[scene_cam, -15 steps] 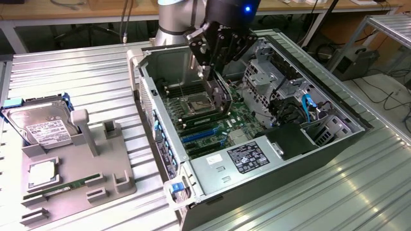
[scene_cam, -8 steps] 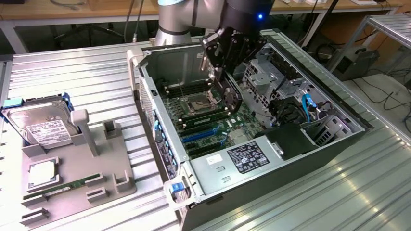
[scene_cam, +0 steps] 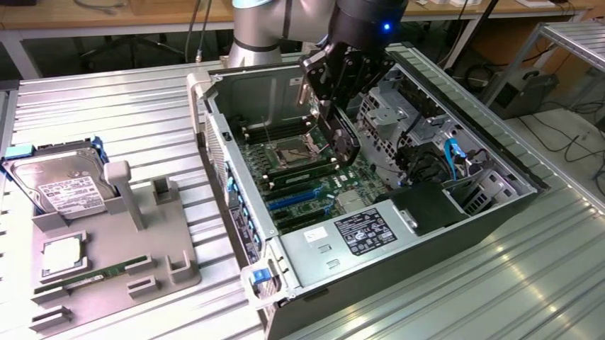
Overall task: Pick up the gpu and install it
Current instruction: 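Insert the gpu into the slot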
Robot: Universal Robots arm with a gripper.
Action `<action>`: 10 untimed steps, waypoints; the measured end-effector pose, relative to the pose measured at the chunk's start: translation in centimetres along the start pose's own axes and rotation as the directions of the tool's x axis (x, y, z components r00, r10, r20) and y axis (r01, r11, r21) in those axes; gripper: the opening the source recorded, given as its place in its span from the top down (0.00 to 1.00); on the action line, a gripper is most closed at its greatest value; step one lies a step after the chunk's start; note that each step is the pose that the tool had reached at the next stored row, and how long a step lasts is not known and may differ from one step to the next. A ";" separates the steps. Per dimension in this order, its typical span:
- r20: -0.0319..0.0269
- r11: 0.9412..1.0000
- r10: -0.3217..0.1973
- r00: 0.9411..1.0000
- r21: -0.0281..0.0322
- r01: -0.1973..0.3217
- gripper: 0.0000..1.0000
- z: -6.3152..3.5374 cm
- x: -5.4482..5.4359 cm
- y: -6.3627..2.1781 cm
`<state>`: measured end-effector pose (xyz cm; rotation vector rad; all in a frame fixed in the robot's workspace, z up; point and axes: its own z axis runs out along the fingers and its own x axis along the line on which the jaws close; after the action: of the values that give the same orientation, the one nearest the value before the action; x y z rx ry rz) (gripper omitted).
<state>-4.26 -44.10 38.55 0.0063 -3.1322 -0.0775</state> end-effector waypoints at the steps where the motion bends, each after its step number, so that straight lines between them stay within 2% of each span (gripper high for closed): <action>1: 0.000 1.000 0.000 1.000 0.000 0.000 0.74 0.00 0.0 0.00; 10: 0.000 1.000 -0.001 1.000 0.000 0.001 0.74 0.01 0.0 0.00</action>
<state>-4.26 -44.10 38.54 0.0082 -3.1322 -0.0774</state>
